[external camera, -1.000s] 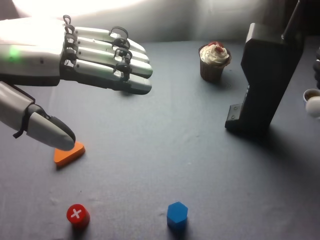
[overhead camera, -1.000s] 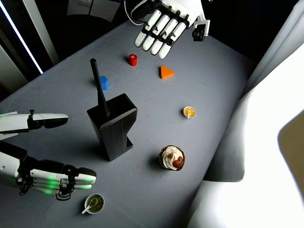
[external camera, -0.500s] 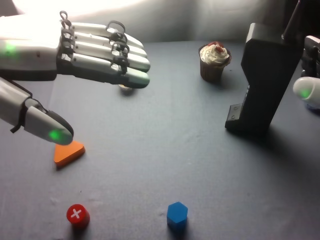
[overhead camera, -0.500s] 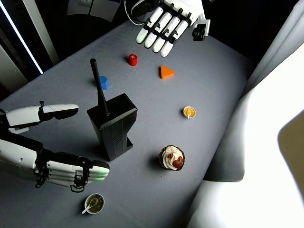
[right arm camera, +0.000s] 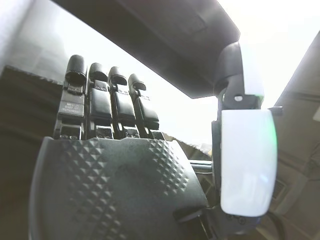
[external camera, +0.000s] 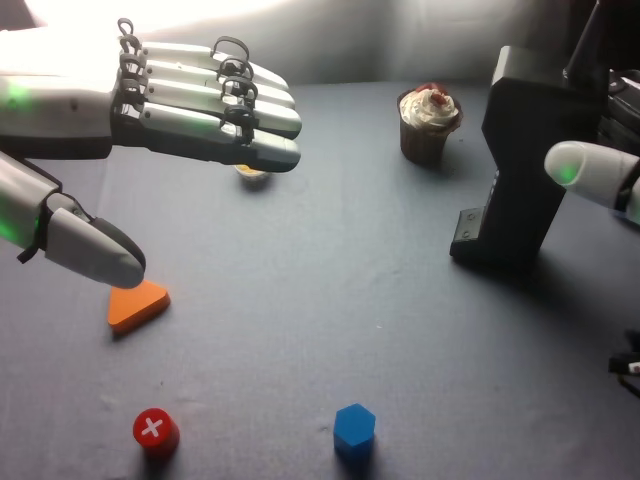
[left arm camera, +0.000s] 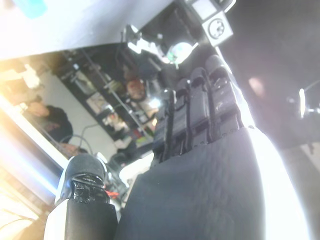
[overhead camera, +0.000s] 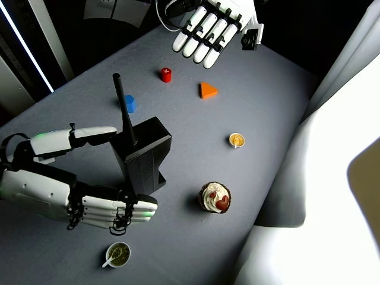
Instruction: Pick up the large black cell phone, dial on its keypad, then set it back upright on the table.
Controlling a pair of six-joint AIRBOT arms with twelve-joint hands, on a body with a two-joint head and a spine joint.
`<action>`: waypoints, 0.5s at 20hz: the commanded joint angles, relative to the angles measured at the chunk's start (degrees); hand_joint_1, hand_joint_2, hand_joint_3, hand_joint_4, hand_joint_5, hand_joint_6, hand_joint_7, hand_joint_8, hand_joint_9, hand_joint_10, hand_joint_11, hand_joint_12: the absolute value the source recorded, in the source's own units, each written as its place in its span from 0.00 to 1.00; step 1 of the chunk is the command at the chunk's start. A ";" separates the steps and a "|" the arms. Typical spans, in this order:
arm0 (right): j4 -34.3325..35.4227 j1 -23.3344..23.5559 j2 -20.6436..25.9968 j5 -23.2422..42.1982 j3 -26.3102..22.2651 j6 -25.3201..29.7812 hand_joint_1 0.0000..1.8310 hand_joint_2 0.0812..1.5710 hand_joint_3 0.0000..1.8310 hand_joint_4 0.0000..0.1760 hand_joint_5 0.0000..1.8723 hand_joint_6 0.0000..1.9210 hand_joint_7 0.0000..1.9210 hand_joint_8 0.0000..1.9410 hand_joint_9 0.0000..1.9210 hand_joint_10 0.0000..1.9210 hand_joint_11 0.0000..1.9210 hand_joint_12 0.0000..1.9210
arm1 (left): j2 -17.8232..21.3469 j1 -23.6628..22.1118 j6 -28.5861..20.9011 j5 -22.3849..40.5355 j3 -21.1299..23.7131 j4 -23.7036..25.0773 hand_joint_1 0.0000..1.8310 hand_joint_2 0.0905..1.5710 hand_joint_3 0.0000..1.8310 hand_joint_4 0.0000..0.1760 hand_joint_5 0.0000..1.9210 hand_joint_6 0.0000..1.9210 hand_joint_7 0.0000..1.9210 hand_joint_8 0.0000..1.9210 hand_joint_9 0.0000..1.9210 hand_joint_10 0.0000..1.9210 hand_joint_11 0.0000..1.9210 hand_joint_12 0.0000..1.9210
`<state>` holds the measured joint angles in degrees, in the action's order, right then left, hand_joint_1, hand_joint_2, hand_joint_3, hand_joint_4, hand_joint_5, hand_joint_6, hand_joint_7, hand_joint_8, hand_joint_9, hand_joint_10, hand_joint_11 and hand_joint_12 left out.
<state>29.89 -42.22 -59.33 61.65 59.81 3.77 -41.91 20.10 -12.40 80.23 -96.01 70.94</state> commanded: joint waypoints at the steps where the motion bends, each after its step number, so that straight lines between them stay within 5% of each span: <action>1: -1.22 0.81 0.31 6.89 0.45 0.22 0.44 0.60 0.00 0.00 0.04 0.00 0.04 0.00 0.04 0.00 0.00 0.19 | 0.29 -1.64 -0.48 3.33 0.09 -6.27 0.00 0.72 0.00 0.00 0.08 0.00 0.05 0.00 0.04 0.00 0.00 0.14; 8: 0.22 2.42 -1.12 6.94 0.57 -0.20 0.42 0.59 0.00 0.00 0.06 0.00 0.05 0.00 0.05 0.00 0.00 0.22 | 0.32 -1.85 -0.79 3.52 0.00 -6.42 0.01 0.72 0.00 0.00 0.08 0.00 0.06 0.00 0.04 0.00 0.00 0.13; 10: 0.98 2.88 -1.39 7.24 0.62 -0.20 0.41 0.64 0.01 0.00 0.11 0.00 0.11 0.00 0.11 0.01 0.00 0.37 | 0.34 -1.85 -1.07 3.72 0.00 -6.40 0.01 0.72 0.00 0.00 0.08 0.00 0.06 0.00 0.04 0.00 0.00 0.13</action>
<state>32.36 -39.72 -61.17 61.80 60.25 3.01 -41.93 19.86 -13.21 80.42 -96.01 70.52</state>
